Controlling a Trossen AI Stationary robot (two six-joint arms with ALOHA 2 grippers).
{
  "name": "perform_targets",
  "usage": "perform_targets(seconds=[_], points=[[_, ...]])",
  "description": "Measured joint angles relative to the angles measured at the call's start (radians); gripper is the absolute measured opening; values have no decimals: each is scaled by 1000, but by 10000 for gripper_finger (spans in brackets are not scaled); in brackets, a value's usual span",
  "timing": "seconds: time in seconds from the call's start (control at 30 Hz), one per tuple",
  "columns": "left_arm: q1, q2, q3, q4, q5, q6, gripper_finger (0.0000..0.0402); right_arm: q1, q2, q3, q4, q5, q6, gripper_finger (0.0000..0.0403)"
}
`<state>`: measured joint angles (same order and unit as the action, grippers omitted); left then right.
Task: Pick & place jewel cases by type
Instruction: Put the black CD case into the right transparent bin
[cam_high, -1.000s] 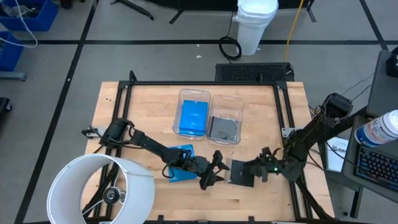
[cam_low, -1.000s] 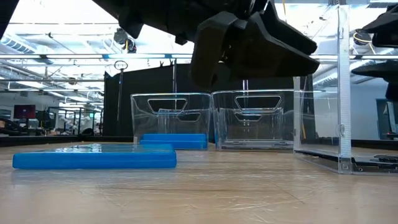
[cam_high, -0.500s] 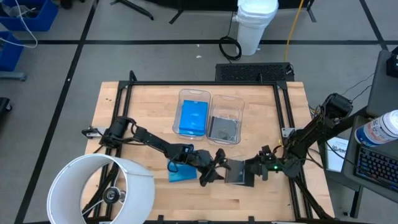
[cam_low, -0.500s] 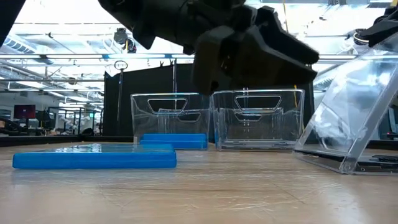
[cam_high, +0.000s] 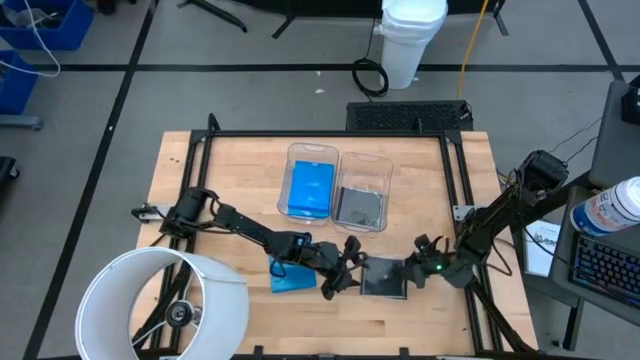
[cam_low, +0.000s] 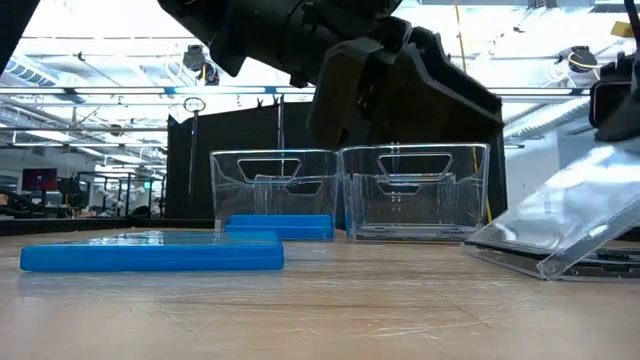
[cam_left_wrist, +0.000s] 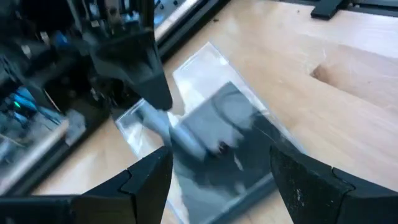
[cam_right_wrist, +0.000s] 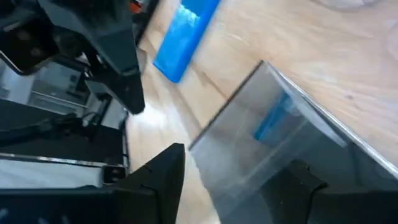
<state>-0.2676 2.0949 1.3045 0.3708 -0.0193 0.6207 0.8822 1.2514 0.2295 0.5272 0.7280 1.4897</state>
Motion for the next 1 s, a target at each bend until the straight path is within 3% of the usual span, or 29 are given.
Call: perform_targets(seconds=[0.17,0.37,0.5,0.7,1.0], points=[[0,0,0,-70,-1,-146,269,2,0,0,-20,-20,-47,137],[-2,0,0,-119,3,-485,269,3,0,0,-17,-24,-204,58],[-2,0,0,-156,14,-581,269,3,0,1,-12,-23,-319,9],[-2,-1,0,-159,-30,-686,269,3,0,2,0,-16,-444,10],[-4,-57,0,-206,-87,-722,269,43,32,3,4,-21,-527,3]])
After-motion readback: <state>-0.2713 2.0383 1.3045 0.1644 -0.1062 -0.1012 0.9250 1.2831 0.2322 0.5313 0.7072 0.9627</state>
